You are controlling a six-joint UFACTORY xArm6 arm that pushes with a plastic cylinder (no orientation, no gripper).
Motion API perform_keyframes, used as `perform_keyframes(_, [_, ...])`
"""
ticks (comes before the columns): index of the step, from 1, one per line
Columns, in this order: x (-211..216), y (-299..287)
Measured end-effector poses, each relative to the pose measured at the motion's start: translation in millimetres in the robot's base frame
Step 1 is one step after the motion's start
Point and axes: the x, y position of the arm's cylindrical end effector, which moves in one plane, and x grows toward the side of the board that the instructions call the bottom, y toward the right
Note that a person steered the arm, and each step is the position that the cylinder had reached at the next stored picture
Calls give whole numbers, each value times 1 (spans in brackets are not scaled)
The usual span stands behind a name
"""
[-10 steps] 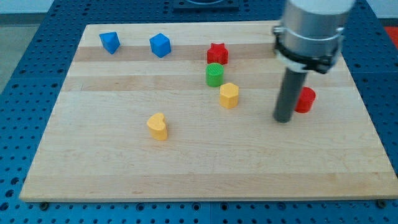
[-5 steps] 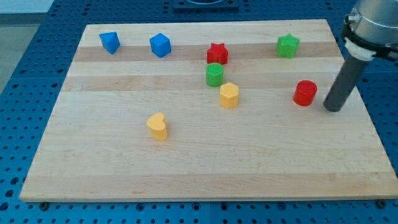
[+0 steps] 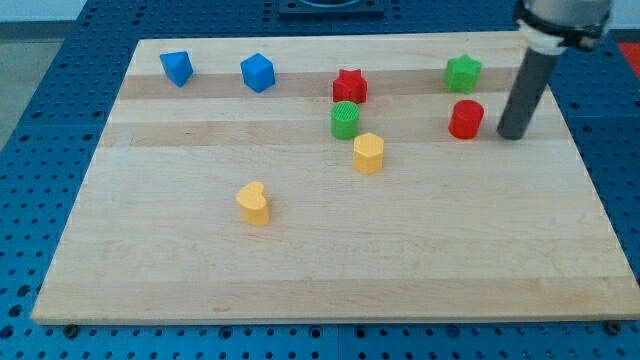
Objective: Push the red circle towards the yellow hexagon
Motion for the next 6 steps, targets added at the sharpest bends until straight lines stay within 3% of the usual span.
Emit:
perform_keyframes(1, [-13, 2])
perform_keyframes(3, [-13, -60])
perform_keyframes(6, [-14, -103])
